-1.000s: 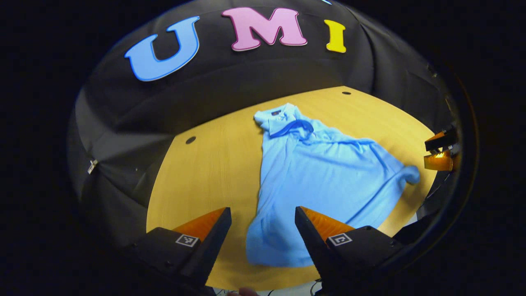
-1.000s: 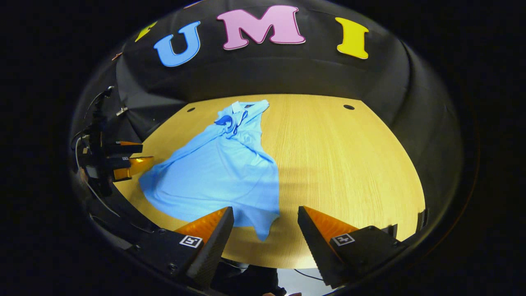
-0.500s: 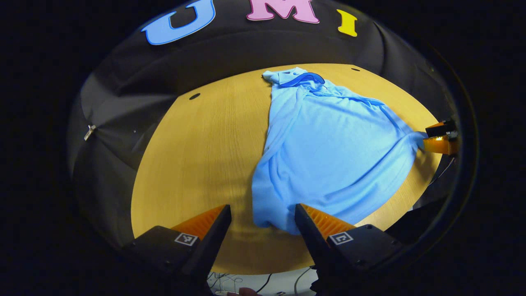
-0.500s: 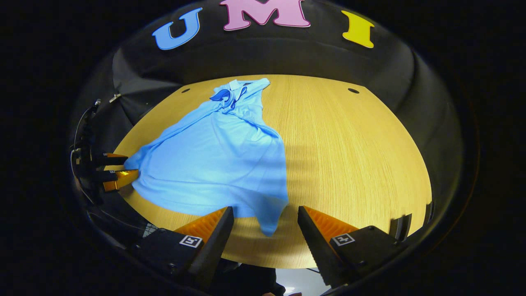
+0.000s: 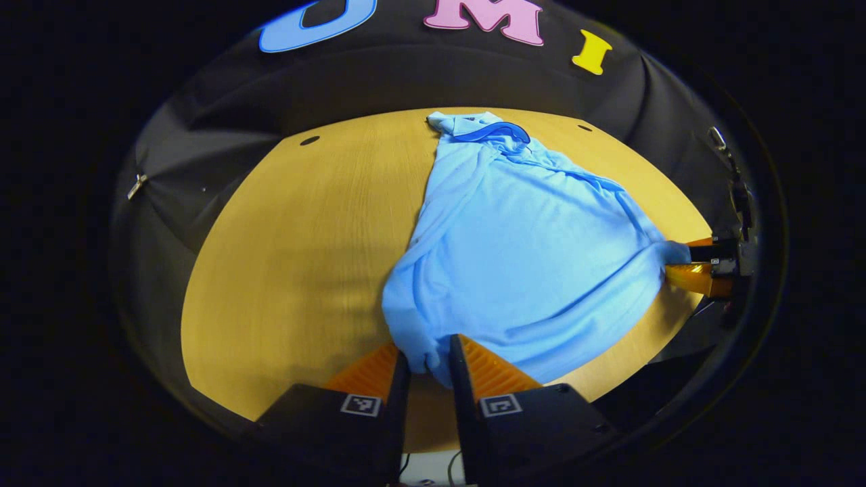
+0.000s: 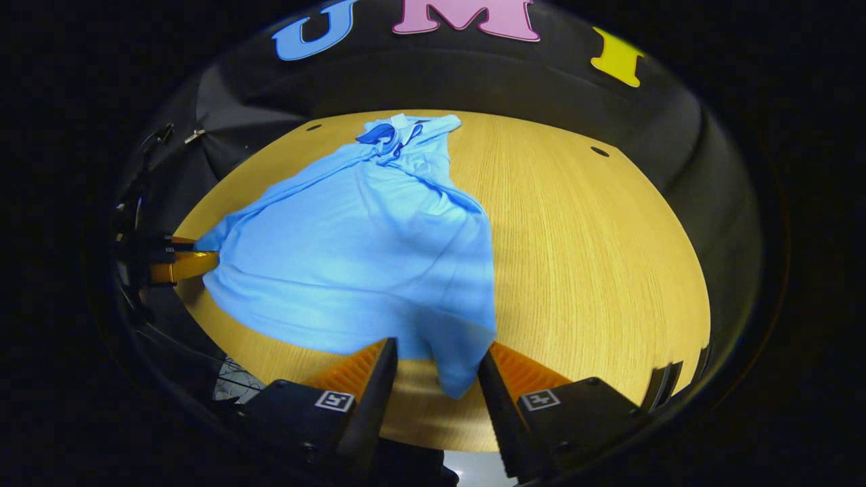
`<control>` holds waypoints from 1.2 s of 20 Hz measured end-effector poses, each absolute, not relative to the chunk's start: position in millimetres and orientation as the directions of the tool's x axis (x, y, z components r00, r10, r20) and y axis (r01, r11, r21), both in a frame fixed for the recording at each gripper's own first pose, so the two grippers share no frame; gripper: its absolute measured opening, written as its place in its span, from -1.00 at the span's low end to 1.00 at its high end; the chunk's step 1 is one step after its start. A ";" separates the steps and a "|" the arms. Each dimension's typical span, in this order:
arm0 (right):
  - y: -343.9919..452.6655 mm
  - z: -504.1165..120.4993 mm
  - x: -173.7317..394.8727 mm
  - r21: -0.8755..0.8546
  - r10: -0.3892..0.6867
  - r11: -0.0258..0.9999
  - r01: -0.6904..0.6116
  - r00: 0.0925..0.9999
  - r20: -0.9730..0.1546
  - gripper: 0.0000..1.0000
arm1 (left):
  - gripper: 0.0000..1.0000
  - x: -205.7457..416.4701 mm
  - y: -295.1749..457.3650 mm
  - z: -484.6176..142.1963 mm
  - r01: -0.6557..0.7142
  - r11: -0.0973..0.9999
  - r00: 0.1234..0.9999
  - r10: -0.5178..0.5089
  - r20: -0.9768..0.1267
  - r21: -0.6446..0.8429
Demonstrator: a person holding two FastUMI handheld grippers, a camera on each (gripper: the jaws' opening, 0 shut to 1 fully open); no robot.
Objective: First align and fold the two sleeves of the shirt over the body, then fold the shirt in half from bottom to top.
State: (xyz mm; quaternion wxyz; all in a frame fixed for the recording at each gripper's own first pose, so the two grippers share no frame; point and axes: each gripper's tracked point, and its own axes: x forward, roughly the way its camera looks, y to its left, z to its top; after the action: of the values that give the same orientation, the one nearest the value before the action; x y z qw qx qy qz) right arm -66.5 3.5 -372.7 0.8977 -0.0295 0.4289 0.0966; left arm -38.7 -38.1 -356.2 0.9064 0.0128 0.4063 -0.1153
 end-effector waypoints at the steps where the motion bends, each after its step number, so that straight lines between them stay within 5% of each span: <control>1: 4.8 -372.3 -64.3 0.034 0.150 0.980 -0.196 0.615 -0.774 -0.03 | -0.43 -39.3 -39.5 -355.2 0.217 0.973 0.643 -0.203 -0.738 -0.079; 3: 7.1 -371.8 -59.9 0.046 0.157 0.980 -0.192 0.616 -0.772 -0.57 | -0.60 -39.0 -44.2 -355.1 0.222 0.970 0.633 -0.222 -0.741 -0.101; 5: 10.7 -372.5 -59.7 0.075 0.181 0.978 -0.195 0.611 -0.770 -0.88 | -0.85 -36.2 -43.7 -352.5 0.207 0.971 0.630 -0.225 -0.744 -0.118; 14: 10.3 -320.8 -35.6 0.199 0.242 0.969 -0.143 0.689 -0.684 -0.90 | -0.87 -19.9 -43.3 -300.7 0.139 0.970 0.714 -0.239 -0.658 -0.201; 24: 5.4 -228.3 75.2 0.262 0.242 0.957 -0.121 0.832 -0.500 -0.90 | -0.87 95.7 -67.0 -171.2 0.138 0.955 0.860 -0.247 -0.447 -0.261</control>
State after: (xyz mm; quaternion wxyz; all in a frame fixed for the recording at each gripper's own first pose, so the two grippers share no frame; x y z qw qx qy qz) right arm 75.2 5.4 -228.3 0.9506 0.1104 0.2741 0.0953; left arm 95.7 -67.0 -171.2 0.9580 -0.1104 0.2447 -0.1005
